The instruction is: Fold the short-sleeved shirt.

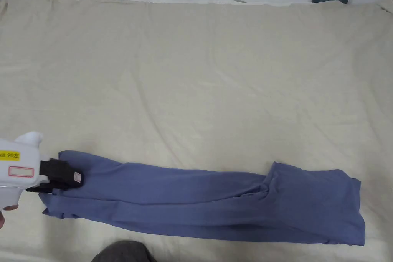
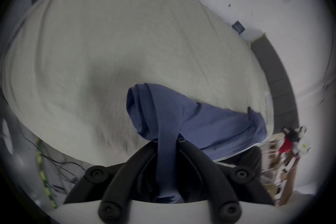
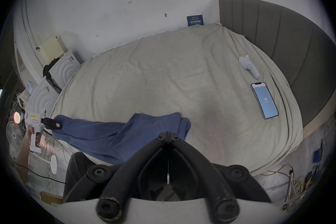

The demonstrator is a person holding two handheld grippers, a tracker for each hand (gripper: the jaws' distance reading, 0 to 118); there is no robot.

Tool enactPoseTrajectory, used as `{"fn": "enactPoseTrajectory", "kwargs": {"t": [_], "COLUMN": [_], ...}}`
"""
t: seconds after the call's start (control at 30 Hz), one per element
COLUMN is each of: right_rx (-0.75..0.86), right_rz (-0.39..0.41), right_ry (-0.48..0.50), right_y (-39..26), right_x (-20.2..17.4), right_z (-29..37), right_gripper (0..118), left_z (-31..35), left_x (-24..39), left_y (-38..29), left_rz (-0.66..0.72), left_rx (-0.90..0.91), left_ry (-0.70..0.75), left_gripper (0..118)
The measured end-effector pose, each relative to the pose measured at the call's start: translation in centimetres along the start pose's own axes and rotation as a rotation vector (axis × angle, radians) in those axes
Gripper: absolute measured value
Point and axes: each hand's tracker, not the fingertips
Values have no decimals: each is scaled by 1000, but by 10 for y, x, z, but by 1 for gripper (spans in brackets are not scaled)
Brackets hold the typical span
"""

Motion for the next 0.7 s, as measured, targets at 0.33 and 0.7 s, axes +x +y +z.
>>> {"fn": "enactPoseTrajectory", "kwargs": {"t": [0.33,0.7], "right_rx": [35,4], "right_rz": [24,2], "right_ry": [27,71], "right_y": [-11,-29], "right_x": [-8,6], "right_z": [19,28], "right_gripper": [0,0], "left_z": [-5,-143], "left_x": [171,311], "left_y": [-11,-52], "left_rz": [-320,-489], "left_rx": [-25,-115], "left_ry": [245,221], "left_gripper": [5,29]}}
